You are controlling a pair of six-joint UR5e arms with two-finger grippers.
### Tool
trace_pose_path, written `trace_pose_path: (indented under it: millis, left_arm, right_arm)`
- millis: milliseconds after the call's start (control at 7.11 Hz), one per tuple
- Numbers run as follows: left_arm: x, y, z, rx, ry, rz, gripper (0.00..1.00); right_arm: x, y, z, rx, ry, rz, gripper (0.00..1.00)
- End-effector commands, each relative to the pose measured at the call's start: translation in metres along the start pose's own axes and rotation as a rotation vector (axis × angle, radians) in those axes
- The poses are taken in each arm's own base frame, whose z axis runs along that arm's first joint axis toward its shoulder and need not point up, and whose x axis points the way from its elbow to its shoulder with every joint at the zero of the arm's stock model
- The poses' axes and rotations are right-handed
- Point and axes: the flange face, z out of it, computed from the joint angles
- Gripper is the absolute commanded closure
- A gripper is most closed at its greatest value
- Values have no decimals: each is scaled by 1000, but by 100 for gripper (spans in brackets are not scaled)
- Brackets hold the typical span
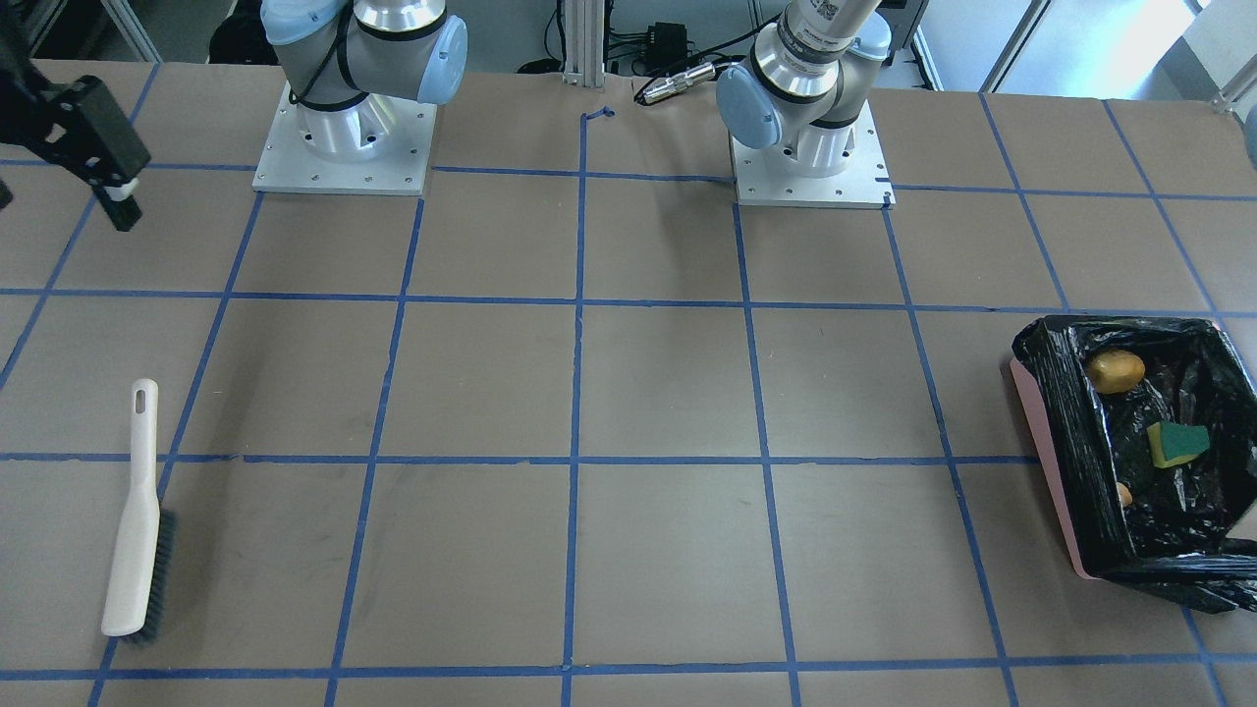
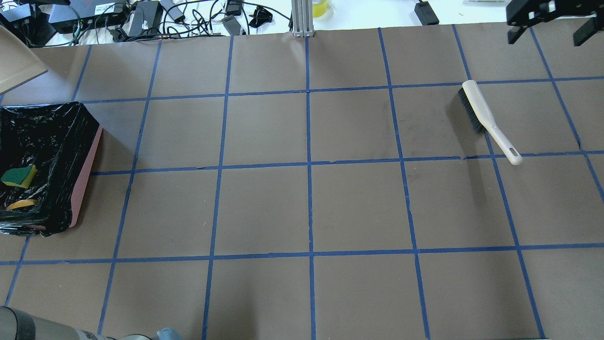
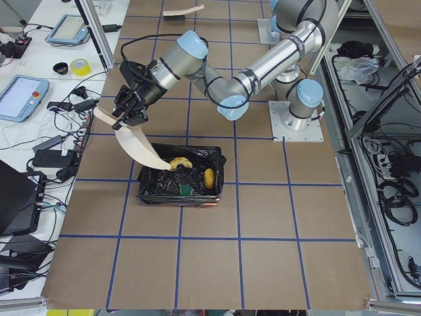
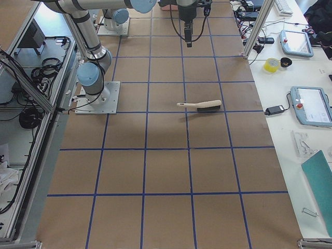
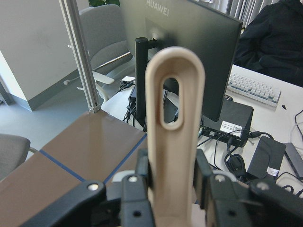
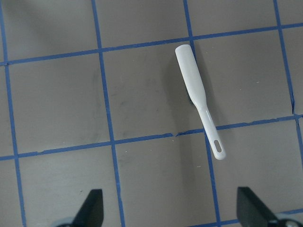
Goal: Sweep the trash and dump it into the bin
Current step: 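Raise the emptied dustpan from the bin with the left gripper while the right rises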
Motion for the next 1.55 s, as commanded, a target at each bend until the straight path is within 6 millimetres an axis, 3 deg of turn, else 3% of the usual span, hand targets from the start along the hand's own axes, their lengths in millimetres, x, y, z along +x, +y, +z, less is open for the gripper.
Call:
trace_pose_path:
  millis: [0,281,422,703,844,1125,1406]
  left_arm:
    - [35,19,-2,-162,-59,-205,100]
    - [108,46,-16,-174,-192,-293,100]
    - [132,64,-19,-237,-217,-401,100]
    - [176,92,-27,-316,-221,-483,100]
    - [196,113,-26,-367,-246,-557,100]
    - [208,135,-18,-469,-275,-652,100]
    - [244,178,-6,-554,-323,-717,100]
  right_arm:
    - [-66,22,1,-13,-15,39,0]
    - [-71,30,20,-49,-11,68,0]
    - [-72,29,28,-64,-15,63,0]
    - [-74,6,46,-32,-16,67,0]
    - [-75,2,46,-10,-29,66,0]
    - [-75,1,53,-13,-19,61,0]
    - [-77,4,55,-33,-28,49,0]
